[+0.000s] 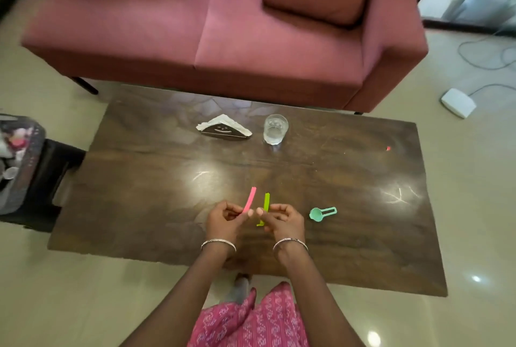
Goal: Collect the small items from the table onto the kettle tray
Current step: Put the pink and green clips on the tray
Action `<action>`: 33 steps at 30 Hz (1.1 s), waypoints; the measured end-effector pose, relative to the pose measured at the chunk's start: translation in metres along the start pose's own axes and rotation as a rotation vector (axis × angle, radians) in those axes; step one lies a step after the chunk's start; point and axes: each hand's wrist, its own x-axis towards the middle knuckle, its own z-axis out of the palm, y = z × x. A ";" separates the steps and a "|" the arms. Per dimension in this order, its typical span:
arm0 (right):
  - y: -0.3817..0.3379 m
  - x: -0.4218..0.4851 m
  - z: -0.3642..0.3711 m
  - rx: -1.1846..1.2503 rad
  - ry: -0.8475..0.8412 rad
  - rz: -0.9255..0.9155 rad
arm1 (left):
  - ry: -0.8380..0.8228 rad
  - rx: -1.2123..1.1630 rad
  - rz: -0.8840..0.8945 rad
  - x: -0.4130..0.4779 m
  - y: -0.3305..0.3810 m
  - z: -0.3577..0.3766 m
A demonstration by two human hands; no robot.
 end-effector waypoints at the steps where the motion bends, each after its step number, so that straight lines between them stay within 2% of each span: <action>1: -0.002 -0.017 0.001 0.018 -0.021 -0.013 | -0.005 -0.069 -0.016 -0.015 0.005 -0.009; 10: -0.005 -0.147 0.030 0.097 -0.256 -0.086 | -0.043 -0.518 -0.118 -0.132 0.033 -0.092; 18: 0.000 -0.213 0.092 -0.051 -0.409 -0.172 | 0.045 -0.599 -0.062 -0.181 0.039 -0.193; 22: -0.002 -0.232 0.128 -0.198 -0.492 -0.300 | 0.102 -0.592 -0.002 -0.191 0.038 -0.248; 27: 0.003 -0.253 0.193 -0.415 -0.683 -0.466 | 0.164 -0.482 0.087 -0.191 0.027 -0.319; 31: 0.021 -0.276 0.257 -0.583 -0.947 -0.492 | 0.197 -0.486 0.097 -0.182 0.018 -0.389; 33: 0.033 -0.287 0.289 -0.675 -1.010 -0.499 | 0.214 -0.517 0.069 -0.175 0.013 -0.422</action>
